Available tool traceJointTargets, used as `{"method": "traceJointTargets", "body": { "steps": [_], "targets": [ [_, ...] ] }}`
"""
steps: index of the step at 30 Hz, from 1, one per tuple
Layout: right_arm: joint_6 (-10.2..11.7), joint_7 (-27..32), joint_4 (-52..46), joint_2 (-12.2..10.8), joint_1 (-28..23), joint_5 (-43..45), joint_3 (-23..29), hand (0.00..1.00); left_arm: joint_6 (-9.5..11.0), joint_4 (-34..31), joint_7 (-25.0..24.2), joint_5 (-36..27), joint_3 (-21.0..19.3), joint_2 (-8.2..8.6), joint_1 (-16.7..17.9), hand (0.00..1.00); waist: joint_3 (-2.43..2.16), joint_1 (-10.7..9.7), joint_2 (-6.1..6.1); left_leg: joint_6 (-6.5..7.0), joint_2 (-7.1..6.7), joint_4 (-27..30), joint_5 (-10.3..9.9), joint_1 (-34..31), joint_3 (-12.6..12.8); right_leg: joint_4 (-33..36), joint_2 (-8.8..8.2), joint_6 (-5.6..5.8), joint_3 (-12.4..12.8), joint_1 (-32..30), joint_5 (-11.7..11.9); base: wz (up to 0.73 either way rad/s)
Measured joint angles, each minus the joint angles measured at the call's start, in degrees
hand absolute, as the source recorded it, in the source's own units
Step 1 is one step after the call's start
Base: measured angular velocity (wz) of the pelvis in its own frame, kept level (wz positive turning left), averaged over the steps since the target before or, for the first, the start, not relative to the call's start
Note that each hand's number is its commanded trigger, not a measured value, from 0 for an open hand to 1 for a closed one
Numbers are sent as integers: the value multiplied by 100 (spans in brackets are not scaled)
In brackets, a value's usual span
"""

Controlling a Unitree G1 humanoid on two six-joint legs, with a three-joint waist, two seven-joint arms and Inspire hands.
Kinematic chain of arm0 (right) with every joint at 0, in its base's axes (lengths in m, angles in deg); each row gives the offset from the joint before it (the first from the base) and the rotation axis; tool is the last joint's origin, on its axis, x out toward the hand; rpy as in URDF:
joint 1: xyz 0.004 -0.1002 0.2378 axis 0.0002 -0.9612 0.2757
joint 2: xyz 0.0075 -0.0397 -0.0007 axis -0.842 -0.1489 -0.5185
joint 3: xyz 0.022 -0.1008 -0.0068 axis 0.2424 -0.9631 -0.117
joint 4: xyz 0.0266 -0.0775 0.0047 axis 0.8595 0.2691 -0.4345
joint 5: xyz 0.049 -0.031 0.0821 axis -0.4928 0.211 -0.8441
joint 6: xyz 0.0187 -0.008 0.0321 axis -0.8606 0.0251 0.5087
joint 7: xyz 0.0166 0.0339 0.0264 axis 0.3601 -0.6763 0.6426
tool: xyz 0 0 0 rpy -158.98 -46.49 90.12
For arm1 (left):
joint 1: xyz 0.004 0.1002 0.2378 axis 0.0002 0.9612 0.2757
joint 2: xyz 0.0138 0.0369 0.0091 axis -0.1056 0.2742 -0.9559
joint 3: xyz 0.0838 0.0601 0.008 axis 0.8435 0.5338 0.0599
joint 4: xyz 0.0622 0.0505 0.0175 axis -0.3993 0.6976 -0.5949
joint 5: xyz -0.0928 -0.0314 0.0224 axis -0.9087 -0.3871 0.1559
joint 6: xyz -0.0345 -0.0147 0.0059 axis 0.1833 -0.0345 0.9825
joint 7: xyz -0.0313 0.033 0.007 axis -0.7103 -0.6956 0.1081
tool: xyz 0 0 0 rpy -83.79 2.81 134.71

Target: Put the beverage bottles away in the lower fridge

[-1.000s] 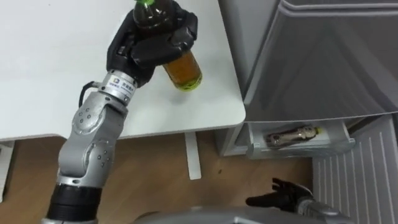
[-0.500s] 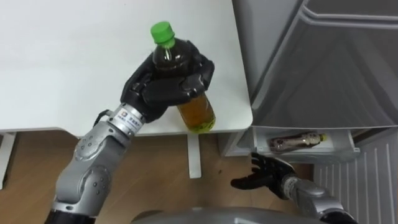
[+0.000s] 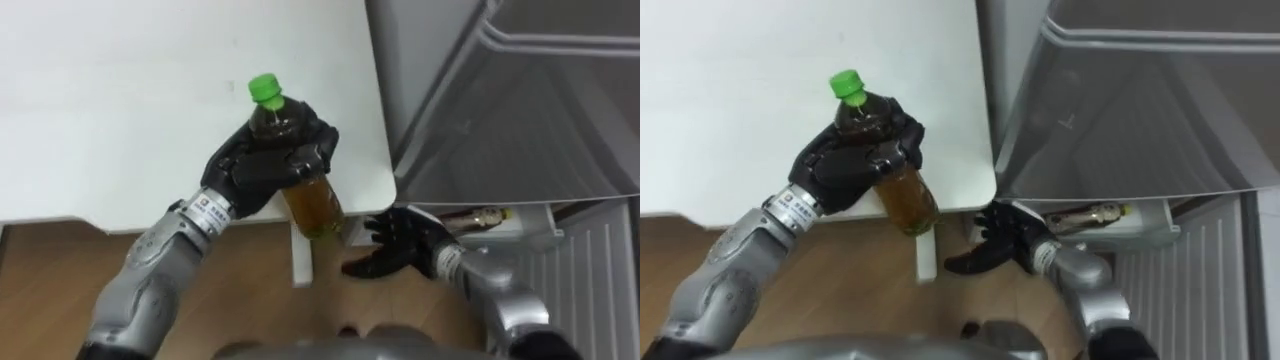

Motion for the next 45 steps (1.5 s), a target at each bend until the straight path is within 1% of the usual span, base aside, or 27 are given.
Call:
{"method": "traceJointTargets", "body": {
  "steps": [1,2,3,4,5,6,7,8,11,14,17,21,24,30,33,36,39,40,43,45],
  "targets": [
    [-72,-233,-136,68,28,10,6,0,-73,1,-67,27,21,-48,59,100,6,23,-11,10,-13,-63,17,11,123,-2,3,8,13,-50,-33,-9],
    [-95,-467,-262,117,53,5,9,0,-200,28,-68,58,55,-128,71,100,14,52,-58,18,-53,-92,21,-21,133,-3,-14,-11,12,-106,-68,-5],
    [-134,-675,-370,157,39,5,8,0,-303,80,-69,98,126,-216,86,100,-4,114,-90,23,-80,-43,22,-84,143,2,-28,-11,0,-142,-68,0],
    [-165,-768,-440,181,18,4,2,0,-311,82,-104,141,155,-269,105,100,-5,143,-101,23,-94,-1,22,-100,146,16,-28,-9,0,-145,-69,3],
    [-209,-952,-549,227,-18,4,-2,0,-337,82,-167,147,195,-332,115,100,-17,171,-120,24,-128,68,21,-119,160,58,-55,15,5,-141,-91,7],
    [-227,-1030,-598,246,-25,4,-3,0,-342,83,-167,151,203,-348,127,100,-19,177,-122,26,-146,85,20,-123,172,81,-73,33,10,-139,-113,15],
    [-242,-1141,-670,269,-31,-11,-3,0,-343,93,-167,152,233,-384,136,100,-22,174,-116,55,-170,87,20,-124,183,114,-106,59,9,-139,-134,22],
    [-247,-1238,-715,271,-30,-33,-9,0,-343,97,-167,150,273,-430,137,100,-24,176,-119,115,-189,87,19,-126,211,179,-142,81,3,-147,-164,19],
    [-310,-1547,-900,308,-29,-45,-74,0,-339,151,-169,139,375,-471,136,100,-43,270,-143,164,-234,90,7,-145,222,280,-194,108,4,-190,-196,3],
    [-335,-1837,-958,381,-29,-45,-122,0,-338,262,-264,132,546,-470,135,100,-83,290,-176,181,-263,102,17,-169,171,313,-228,113,-10,-188,-197,8],
    [-372,-1990,-961,420,-30,-43,-124,0,-340,432,-408,133,709,-488,135,100,-85,294,-193,181,-267,108,17,-178,165,324,-236,115,-16,-191,-198,2],
    [-380,-2097,-973,519,-24,-43,-234,0,-341,450,-455,132,843,-489,134,100,-80,294,-198,183,-267,97,16,-197,166,310,-237,126,-24,-213,-207,0],
    [-480,-2159,-973,524,-36,-44,-288,0,-345,451,-588,114,861,-486,132,100,-74,288,-204,184,-268,111,17,-215,172,309,-246,127,-40,-236,-208,0],
    [-488,-2162,-973,523,-19,-45,-288,0,-347,451,-721,112,877,-503,132,100,-44,306,-253,184,-282,135,17,-223,229,321,-260,158,-13,-244,-241,0],
    [-485,-2162,-972,523,-20,-45,-285,0,-345,451,-775,124,875,-570,132,100,-37,298,-254,185,-279,136,16,-216,241,334,-264,154,-11,-244,-254,0],
    [-465,-2161,-972,523,-20,-45,-284,0,-328,452,-791,148,875,-651,133,100,-20,304,-230,184,-270,126,16,-189,301,375,-266,148,0,-247,-274,0],
    [-434,-2147,-1097,547,-70,-44,-285,0,-291,451,-766,186,875,-684,133,100,2,297,-193,185,-268,116,16,-187,312,386,-265,147,-9,-246,-274,1],
    [-404,-2151,-1273,600,-137,-51,-287,0,-262,450,-753,187,875,-692,133,100,6,290,-187,187,-268,122,14,-203,312,390,-271,147,-22,-253,-274,7],
    [-354,-2175,-1514,691,-212,-118,-291,0,-169,449,-738,214,875,-728,133,100,4,302,-186,195,-264,139,7,-241,310,393,-272,147,-33,-275,-274,3],
    [-347,-2259,-1554,697,-207,-197,-296,0,-98,411,-739,438,876,-726,132,100,-2,303,-193,195,-263,141,7,-255,306,380,-267,143,-44,-276,-270,0]
  ]
}}
